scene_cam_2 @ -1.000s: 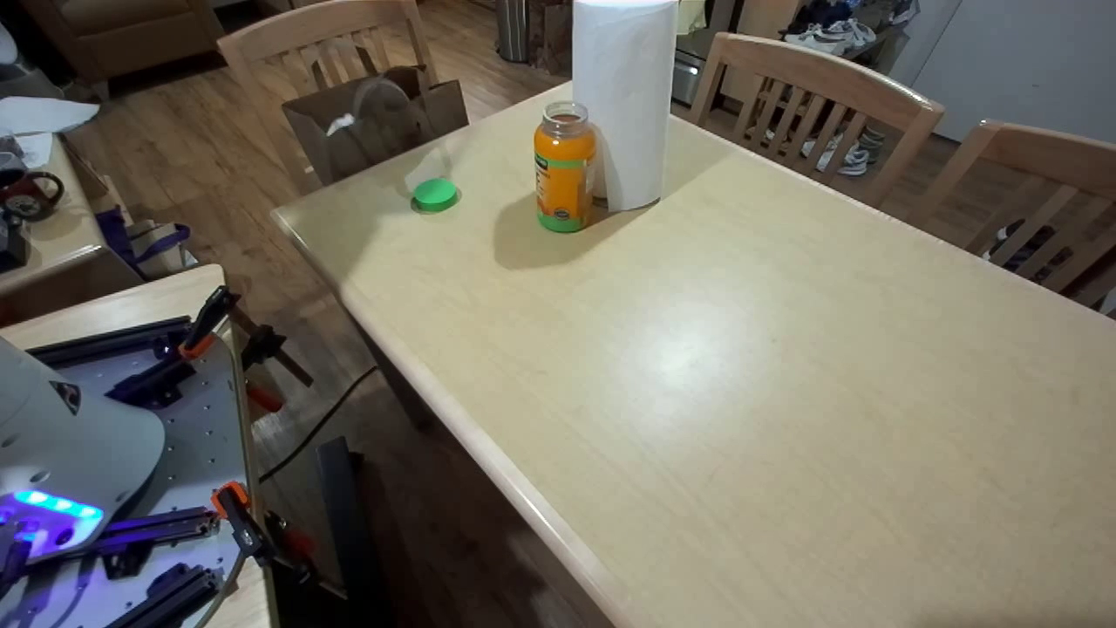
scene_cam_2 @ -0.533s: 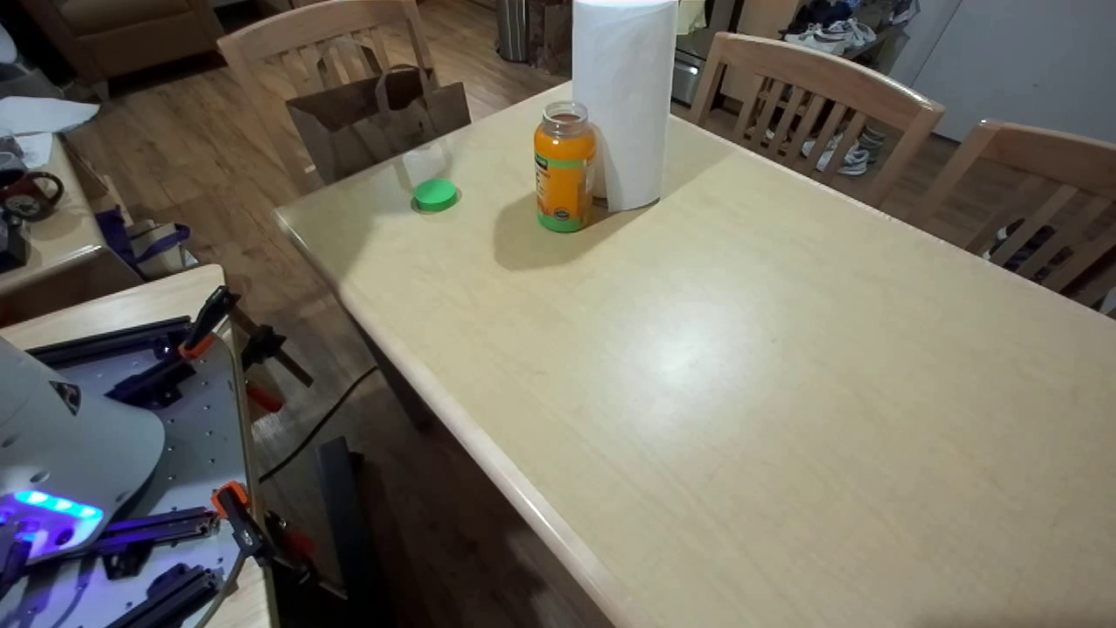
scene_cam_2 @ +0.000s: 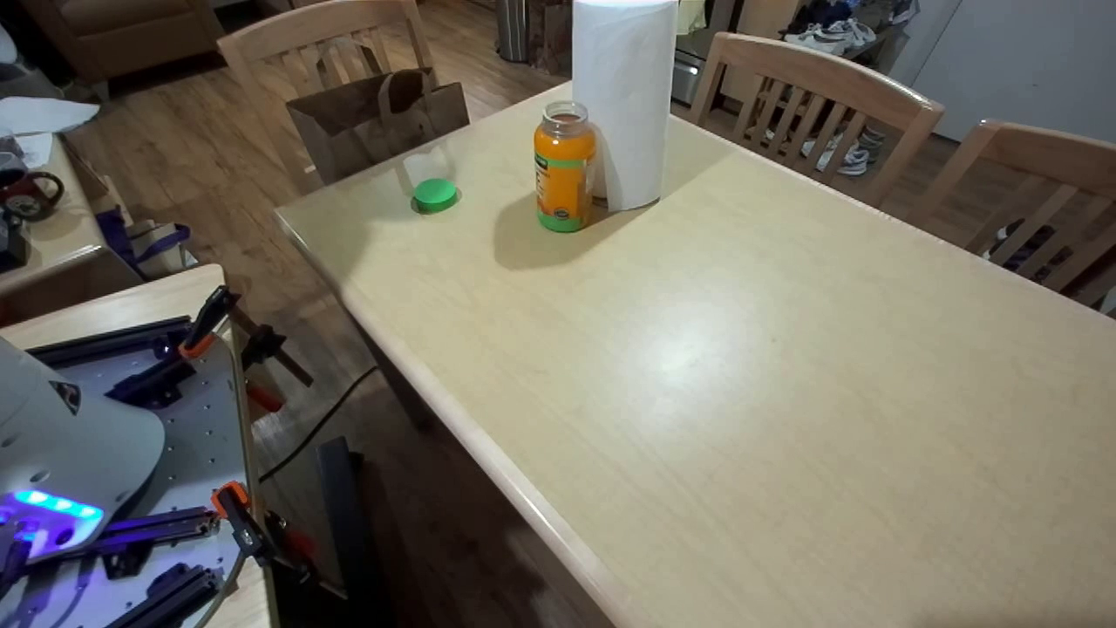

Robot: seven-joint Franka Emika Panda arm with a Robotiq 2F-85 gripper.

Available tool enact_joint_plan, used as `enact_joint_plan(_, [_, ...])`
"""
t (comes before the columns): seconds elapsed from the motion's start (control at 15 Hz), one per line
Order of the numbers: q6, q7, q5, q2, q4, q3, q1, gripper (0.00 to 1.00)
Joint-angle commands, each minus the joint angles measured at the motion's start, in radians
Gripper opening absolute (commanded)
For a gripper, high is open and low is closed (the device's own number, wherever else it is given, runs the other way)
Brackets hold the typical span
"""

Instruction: Put the cap in the paper bag

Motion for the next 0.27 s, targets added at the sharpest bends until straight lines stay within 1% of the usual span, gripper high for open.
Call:
enact_joint_plan(0.0, [-0.001, 0.000, -0.006, 0.000, -0.001, 0.009, -0.003, 1.00])
enact_joint_plan(0.2, [-0.001, 0.000, -0.007, 0.002, -0.006, 0.009, -0.003, 1.00])
